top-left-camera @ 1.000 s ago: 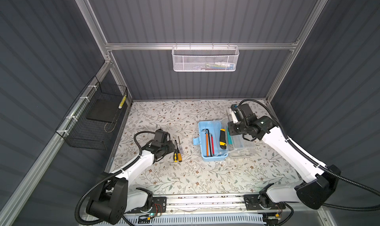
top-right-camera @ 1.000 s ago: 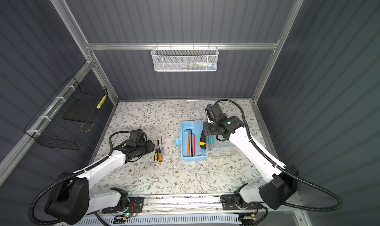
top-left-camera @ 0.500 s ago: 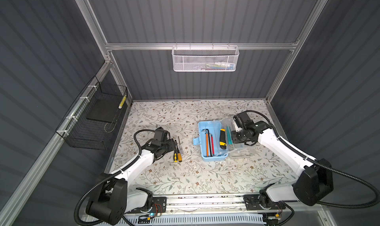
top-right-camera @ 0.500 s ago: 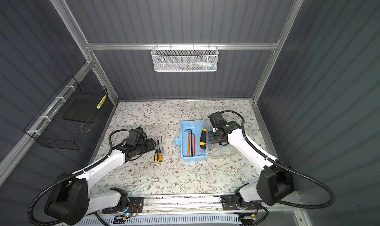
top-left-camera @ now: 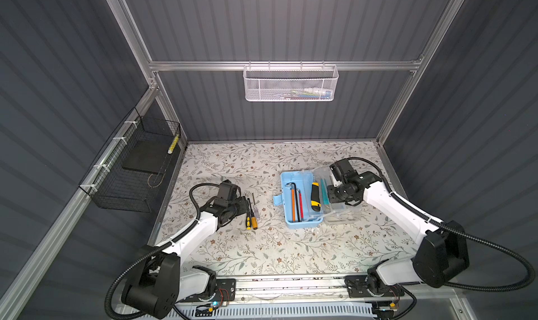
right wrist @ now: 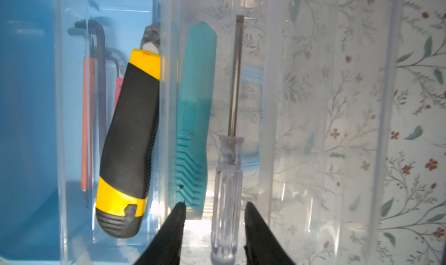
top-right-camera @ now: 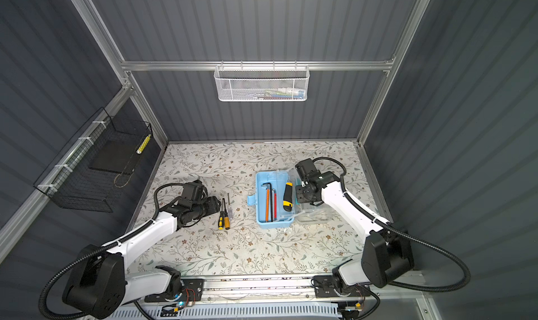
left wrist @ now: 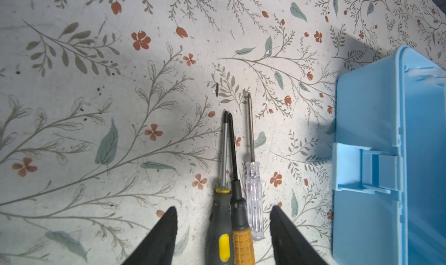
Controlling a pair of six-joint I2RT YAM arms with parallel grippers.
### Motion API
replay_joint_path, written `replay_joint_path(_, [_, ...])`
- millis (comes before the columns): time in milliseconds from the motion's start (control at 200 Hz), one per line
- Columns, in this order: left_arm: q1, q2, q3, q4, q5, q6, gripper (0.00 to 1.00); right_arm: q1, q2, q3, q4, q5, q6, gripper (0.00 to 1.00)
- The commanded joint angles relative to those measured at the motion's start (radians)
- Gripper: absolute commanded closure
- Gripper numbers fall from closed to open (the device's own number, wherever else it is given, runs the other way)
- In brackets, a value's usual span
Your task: Pack the tool kit
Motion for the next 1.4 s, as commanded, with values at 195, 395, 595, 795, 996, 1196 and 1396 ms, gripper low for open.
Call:
replay_joint_path(195, [0.007, -0.002, 0.014, -0.008, 0.018, 0.015, 0.39, 0.058, -0.093, 0.152, -0.061, 0.012, 0.04, 0.65])
replay_joint_path(395, [0.005, -0.02, 0.008, -0.033, 0.032, 0.016, 0.4, 0.309, -0.027, 0.342, -0.079, 0.112, 0.095, 0.67])
replay_joint_path(595, [0.004, -0.037, -0.024, -0.065, 0.037, -0.014, 0.45, 0.45, 0.08, 0.37, 0.014, 0.02, 0.139, 0.67])
replay_joint_path(795, [-0.034, -0.027, -0.048, -0.08, -0.016, -0.043, 0.46, 0.486, 0.156, 0.311, 0.084, -0.063, 0.164, 0.67])
replay_joint_path(996, [-0.084, 0.044, -0.019, -0.092, -0.073, -0.05, 0.47, 0.485, 0.167, 0.25, 0.124, -0.088, 0.172, 0.67])
replay_joint_path(1196, [-0.123, 0.085, -0.001, -0.091, -0.112, -0.055, 0.48, 0.475, 0.162, 0.211, 0.14, -0.085, 0.168, 0.67])
replay_joint_path(1396, [-0.13, 0.113, 0.011, -0.072, -0.124, -0.051, 0.49, 0.47, 0.158, 0.189, 0.158, -0.09, 0.163, 0.67])
